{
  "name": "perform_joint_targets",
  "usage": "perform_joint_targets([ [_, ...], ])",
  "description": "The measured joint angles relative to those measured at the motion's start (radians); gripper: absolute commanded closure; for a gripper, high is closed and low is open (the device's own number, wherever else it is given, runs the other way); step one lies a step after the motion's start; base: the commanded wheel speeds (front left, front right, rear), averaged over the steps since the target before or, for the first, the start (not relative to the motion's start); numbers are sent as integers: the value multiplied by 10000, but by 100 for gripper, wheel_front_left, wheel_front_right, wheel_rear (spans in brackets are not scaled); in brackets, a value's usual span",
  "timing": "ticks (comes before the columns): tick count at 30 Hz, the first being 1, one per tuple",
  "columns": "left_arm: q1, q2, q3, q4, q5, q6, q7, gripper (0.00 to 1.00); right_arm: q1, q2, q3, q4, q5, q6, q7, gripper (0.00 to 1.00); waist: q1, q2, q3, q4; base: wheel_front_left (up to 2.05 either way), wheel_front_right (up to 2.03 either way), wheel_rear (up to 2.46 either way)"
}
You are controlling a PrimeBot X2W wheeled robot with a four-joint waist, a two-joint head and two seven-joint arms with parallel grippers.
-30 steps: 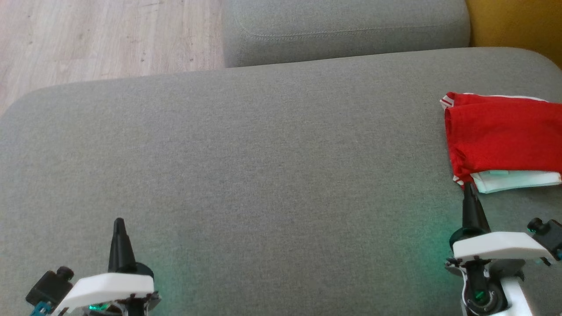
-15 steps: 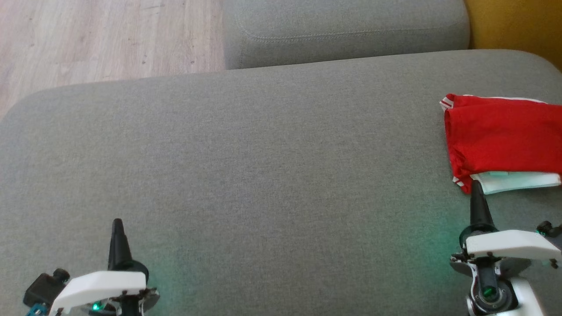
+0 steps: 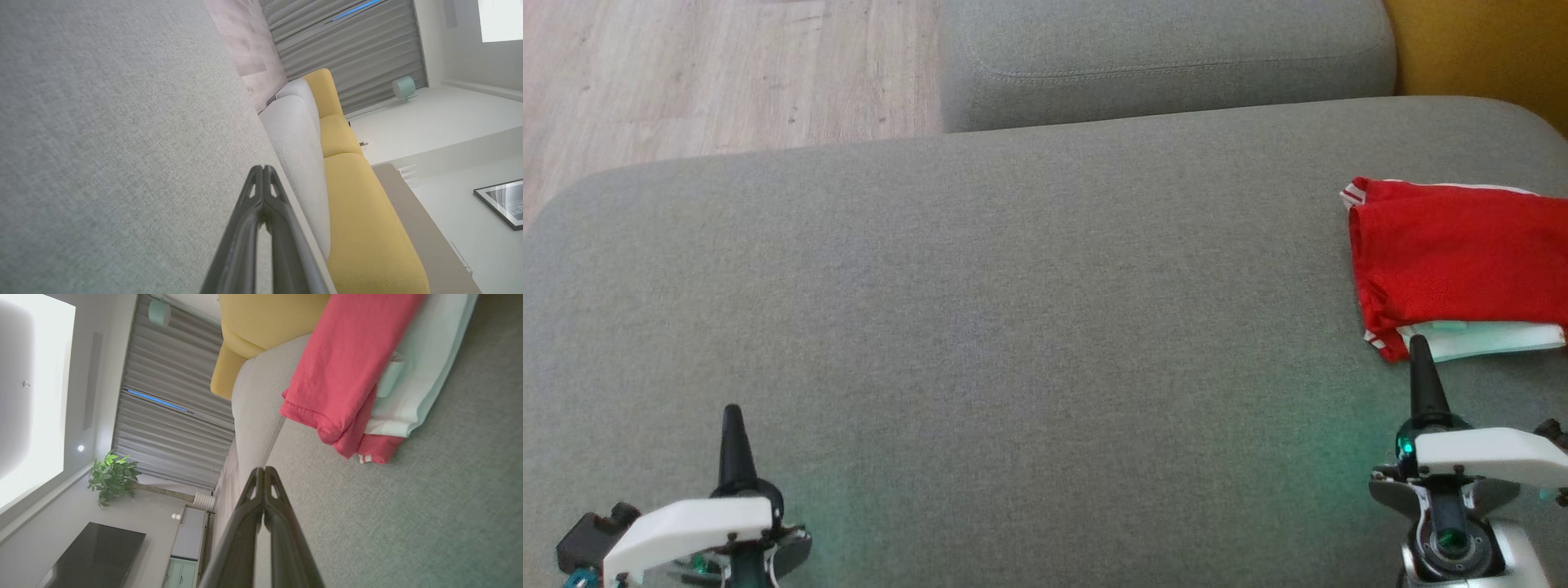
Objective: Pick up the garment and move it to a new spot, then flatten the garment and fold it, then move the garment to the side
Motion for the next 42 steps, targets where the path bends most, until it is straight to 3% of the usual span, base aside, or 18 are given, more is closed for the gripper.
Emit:
perform_joint_targets([
  [42,-212,0,401,-52,-3753,-10,1068,100,6,0,-610,-453,4240,0,1083,100,0,0,-180,37,0,0,0],
])
